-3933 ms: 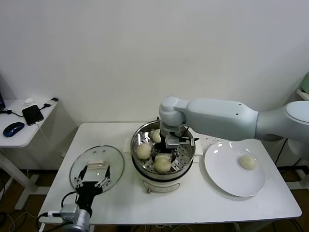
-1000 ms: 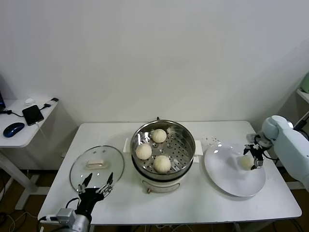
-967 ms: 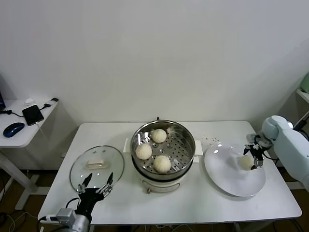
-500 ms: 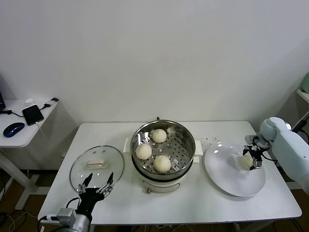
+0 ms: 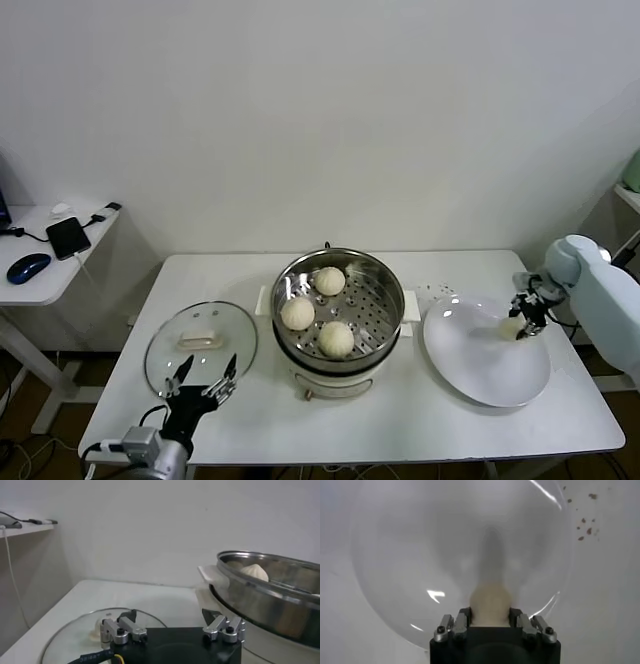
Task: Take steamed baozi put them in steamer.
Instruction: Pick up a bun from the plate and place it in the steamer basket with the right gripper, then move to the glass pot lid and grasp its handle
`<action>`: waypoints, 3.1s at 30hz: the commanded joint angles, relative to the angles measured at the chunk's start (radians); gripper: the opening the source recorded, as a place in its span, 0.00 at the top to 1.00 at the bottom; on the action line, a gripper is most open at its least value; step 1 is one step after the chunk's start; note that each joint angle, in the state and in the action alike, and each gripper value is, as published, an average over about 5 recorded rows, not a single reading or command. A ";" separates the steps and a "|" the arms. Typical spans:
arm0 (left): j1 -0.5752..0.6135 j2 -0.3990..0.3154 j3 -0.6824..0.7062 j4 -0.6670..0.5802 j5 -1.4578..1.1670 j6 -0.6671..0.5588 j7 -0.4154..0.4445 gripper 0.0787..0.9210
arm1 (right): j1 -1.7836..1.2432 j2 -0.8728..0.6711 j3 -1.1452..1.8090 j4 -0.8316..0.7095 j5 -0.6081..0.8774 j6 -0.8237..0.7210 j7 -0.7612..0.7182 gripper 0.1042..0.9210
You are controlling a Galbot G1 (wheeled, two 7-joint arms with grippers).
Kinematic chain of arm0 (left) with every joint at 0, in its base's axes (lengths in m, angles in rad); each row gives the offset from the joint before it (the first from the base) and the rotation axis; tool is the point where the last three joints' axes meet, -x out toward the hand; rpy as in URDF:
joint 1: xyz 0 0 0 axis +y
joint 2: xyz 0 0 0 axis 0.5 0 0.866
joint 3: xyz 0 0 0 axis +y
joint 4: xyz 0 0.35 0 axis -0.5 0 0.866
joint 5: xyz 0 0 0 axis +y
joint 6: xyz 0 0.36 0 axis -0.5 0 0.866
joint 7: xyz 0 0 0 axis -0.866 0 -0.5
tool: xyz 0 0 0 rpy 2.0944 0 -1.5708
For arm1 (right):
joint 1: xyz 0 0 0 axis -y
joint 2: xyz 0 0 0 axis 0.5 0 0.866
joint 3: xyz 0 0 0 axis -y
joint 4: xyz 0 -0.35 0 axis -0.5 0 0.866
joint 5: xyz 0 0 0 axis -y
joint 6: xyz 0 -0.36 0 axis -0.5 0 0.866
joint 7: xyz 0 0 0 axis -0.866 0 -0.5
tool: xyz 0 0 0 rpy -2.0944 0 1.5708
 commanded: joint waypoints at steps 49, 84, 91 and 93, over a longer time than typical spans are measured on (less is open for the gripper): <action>-0.045 0.012 0.007 -0.029 0.083 -0.005 -0.038 0.12 | 0.619 0.292 -0.962 0.427 0.825 -0.748 0.199 0.49; -0.019 -0.006 0.007 -0.062 -0.039 -0.034 -0.052 0.12 | 0.183 -0.257 -0.172 0.879 1.035 -0.646 0.554 0.12; -0.023 -0.011 0.029 -0.048 -0.095 -0.074 -0.113 0.12 | -0.498 -0.207 0.540 0.946 1.103 -0.445 0.794 0.12; -0.024 -0.010 0.034 -0.041 -0.097 -0.081 -0.127 0.12 | -0.645 -0.133 0.701 0.958 1.116 -0.392 0.856 0.12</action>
